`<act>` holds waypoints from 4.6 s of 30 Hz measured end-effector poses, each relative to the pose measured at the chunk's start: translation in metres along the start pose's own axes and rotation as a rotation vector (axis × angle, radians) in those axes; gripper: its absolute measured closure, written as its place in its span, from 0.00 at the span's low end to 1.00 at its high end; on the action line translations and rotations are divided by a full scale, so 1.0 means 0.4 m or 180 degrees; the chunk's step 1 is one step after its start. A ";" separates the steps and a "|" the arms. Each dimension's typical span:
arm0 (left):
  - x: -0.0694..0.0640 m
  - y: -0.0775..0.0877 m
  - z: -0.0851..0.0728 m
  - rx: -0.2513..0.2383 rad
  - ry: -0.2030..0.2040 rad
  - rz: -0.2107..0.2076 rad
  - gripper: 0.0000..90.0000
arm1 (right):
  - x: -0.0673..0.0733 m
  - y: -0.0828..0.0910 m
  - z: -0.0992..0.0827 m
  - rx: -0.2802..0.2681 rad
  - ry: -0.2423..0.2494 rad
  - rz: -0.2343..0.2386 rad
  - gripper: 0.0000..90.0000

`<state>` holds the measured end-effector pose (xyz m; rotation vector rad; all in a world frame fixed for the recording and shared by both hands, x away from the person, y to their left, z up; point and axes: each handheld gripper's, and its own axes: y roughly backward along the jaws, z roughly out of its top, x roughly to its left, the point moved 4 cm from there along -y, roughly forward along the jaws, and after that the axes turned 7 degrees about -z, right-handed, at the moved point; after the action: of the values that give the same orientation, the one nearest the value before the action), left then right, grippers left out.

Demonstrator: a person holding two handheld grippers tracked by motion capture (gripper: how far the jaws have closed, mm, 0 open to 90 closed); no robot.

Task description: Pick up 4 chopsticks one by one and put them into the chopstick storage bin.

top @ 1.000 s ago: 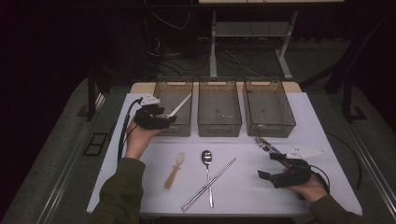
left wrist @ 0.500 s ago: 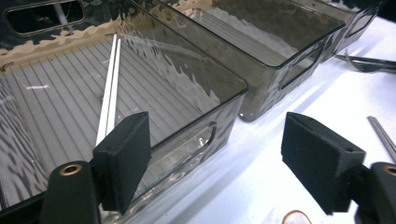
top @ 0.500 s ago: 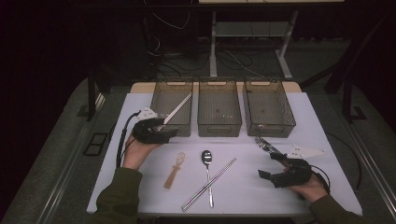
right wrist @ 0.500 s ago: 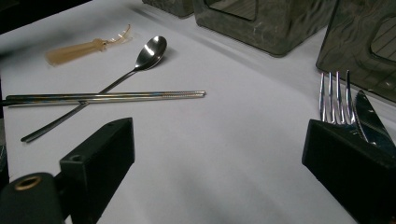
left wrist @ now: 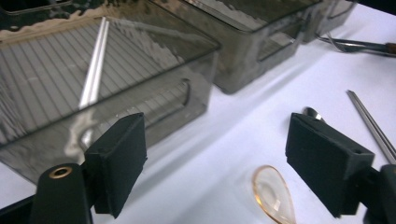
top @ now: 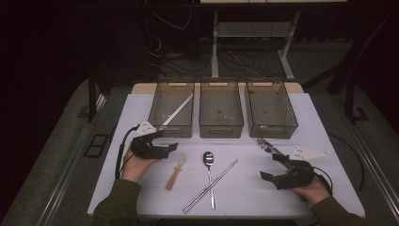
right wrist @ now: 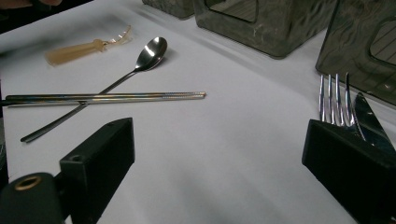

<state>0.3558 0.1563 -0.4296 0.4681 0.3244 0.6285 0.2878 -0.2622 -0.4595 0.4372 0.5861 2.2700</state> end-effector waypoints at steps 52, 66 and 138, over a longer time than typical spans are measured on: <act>-0.334 -0.119 -0.092 0.0955 -0.0680 -0.1303 1.00 | 0.001 -0.003 -0.001 0.0013 0.0009 -0.0011 0.11; -0.348 -0.136 -0.107 0.1128 -0.0734 -0.1311 1.00 | 0.001 -0.003 -0.001 0.0013 0.0011 -0.0009 0.11; -0.219 -0.057 -0.117 0.0938 -0.0602 -0.1218 0.86 | 0.003 -0.002 -0.001 0.0017 0.0017 -0.0005 0.11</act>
<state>0.2801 0.1002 -0.4677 0.7212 0.3171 0.1606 0.2873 -0.2610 -0.4602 0.4333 0.5952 2.2693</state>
